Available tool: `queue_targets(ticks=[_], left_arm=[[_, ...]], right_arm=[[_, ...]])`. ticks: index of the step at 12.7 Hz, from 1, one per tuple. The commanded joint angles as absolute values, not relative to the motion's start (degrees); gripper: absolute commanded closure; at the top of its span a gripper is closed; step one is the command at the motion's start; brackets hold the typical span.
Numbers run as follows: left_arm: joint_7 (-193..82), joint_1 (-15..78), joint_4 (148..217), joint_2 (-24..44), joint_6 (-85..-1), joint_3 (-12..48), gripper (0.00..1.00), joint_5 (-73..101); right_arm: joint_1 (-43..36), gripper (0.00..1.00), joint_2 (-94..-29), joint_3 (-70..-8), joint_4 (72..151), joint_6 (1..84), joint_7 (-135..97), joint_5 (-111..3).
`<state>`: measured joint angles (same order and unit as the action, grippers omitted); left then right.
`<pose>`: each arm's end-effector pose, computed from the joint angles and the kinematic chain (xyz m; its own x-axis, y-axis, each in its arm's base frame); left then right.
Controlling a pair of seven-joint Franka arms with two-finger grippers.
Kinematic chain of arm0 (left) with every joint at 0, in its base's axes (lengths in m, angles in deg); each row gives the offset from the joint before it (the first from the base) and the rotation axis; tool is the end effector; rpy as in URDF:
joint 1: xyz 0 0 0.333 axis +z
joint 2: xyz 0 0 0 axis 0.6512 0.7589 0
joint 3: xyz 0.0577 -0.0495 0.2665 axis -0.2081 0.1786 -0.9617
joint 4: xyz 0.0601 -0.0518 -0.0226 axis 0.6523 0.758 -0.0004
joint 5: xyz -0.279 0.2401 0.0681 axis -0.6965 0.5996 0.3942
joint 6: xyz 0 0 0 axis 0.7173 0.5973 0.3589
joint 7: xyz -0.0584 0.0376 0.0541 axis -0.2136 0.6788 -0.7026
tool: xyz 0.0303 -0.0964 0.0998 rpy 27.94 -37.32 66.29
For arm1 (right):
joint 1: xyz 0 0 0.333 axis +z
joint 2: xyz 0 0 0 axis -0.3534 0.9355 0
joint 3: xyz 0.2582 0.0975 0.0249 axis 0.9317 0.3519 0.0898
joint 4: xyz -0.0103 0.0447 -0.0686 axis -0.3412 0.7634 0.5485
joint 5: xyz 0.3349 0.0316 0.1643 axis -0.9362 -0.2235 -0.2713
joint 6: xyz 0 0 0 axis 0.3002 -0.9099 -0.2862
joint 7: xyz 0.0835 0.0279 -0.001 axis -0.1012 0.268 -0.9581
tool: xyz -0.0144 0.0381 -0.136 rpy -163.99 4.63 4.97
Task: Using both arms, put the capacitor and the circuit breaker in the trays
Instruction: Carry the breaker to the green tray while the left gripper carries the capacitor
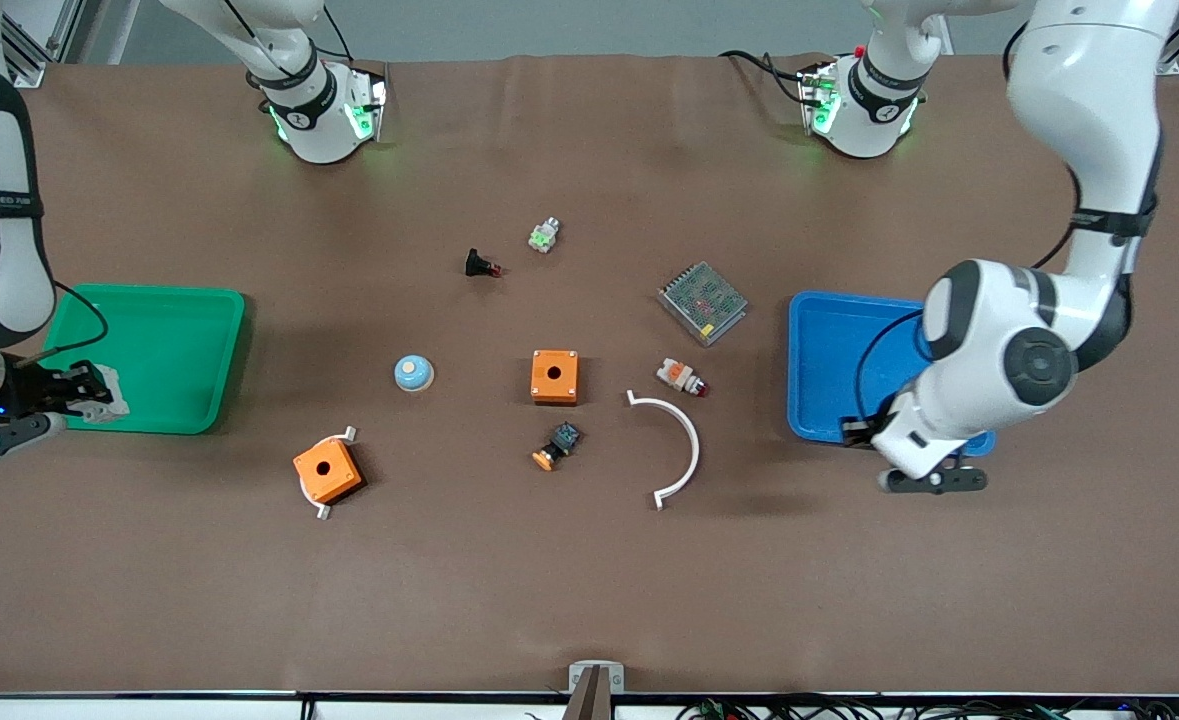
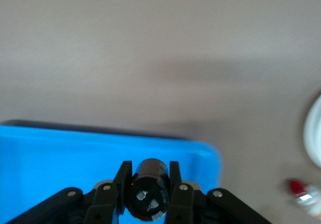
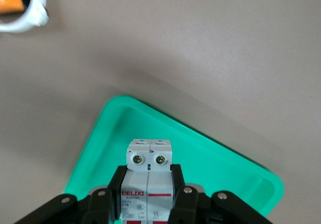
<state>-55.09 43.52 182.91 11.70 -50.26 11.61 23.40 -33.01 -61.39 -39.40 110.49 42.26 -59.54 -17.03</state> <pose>0.6136 -0.0894 0.2398 0.9975 -0.0221 -0.0664 -0.0166 -0.9965 0.0813 0.5835 -0.1901 0.2867 0.8788 0.4650 -0.1066 0.4635 -0.8852 -0.0407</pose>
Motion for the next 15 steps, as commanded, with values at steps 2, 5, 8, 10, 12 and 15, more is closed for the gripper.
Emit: queue_targets(ticks=[2, 5, 8, 10, 12, 15], left_arm=[[-59.14, 48.88, 187.63, 11.41, -46.17, 12.31, 0.98, 23.19], [-58.18, 50.30, 190.36, 13.26, -46.07, 12.05, 0.92, 24.24], [-58.00, 50.21, 191.33, 15.37, -46.42, 11.96, 0.91, 25.55], [-58.00, 50.13, 191.16, 16.69, -46.69, 11.96, 0.80, 26.00], [-58.17, 50.04, 190.80, 16.78, -46.77, 11.96, 0.64, 26.09], [-58.17, 49.86, 190.54, 16.25, -46.69, 11.96, 0.42, 26.09]], right_arm=[[-37.30, 0.93, -63.49, -38.25, 117.52, 48.07, -67.73, -16.30], [-39.67, 0.93, -64.81, -38.25, 121.74, 51.14, -70.71, -16.30], [-41.26, 0.93, -66.74, -38.25, 129.64, 60.71, -72.84, -16.30], [-42.66, 0.93, -66.66, -38.25, 133.69, 66.33, -72.93, -16.30], [-42.67, 0.93, -66.74, -38.25, 134.85, 67.33, -72.93, -16.30], [-42.67, 0.93, -67.44, -38.16, 135.90, 67.42, -72.93, -16.39]])
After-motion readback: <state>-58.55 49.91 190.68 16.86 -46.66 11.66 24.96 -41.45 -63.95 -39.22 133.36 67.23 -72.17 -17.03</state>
